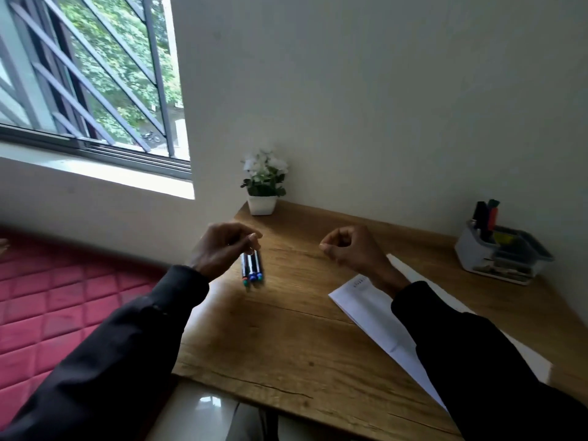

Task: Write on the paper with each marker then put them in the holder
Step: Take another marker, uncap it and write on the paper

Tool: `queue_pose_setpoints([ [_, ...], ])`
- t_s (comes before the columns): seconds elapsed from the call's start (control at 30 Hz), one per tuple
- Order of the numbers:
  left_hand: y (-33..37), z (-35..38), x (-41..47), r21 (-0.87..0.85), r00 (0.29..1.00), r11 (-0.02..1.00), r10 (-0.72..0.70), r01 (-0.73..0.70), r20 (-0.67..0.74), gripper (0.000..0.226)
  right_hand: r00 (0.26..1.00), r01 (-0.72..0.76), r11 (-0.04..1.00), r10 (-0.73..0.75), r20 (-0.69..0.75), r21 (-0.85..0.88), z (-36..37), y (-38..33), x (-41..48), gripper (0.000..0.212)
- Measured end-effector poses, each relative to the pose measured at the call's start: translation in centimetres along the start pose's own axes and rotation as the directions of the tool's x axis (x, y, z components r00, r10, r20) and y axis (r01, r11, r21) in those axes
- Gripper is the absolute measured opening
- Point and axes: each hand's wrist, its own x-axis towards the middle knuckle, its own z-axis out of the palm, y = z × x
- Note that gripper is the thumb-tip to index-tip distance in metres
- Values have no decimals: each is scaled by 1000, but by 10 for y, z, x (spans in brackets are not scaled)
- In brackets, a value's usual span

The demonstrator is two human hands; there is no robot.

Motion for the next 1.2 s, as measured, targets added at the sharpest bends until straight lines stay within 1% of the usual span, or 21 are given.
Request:
queue_pose_setpoints([
  [0.17,-16,-24,-11,27,996,998,-62,64,-56,11,997,46,989,-37,66,-140,55,-24,15,10],
  [0.33,-25,-33,-20,54,989,989,-134,138,-69,14,997,52,962,-37,62,-269,103,-50,20,9],
  [0.43,-28,-33,-24,47,983,982,-182,184,-37,14,997,76,943,-67,38,-323,121,-57,17,4],
  [0.6,-27,-30,-24,39,976,975,-218,218,-10,17,996,87,921,-92,6,-380,133,-53,16,5],
  [0.77,-28,-28,-23,4,969,969,-248,248,-17,16,996,84,889,-77,34,-451,128,-48,15,22],
  [0.8,-28,-28,-24,1,968,969,-249,249,-15,16,997,77,878,-67,37,-472,126,-46,14,23],
  [0.9,-27,-26,-24,13,973,973,-230,230,-16,15,999,39,855,-39,10,-517,111,-39,7,14],
  [0.97,-25,-22,-22,16,980,980,-198,198,-33,16,1000,8,864,-14,-9,-504,97,-35,3,9],
  [1.07,-19,-11,-19,31,992,993,-115,117,-52,18,998,-37,908,14,-57,-418,71,-30,-2,13],
  [1.13,-14,-2,-14,17,997,997,-71,72,-43,24,999,-21,946,5,-51,-324,53,-26,-7,16],
  [1.2,-4,10,-10,3,1000,1000,-10,10,-10,33,1000,11,964,-18,-24,-267,32,-25,-13,18],
])
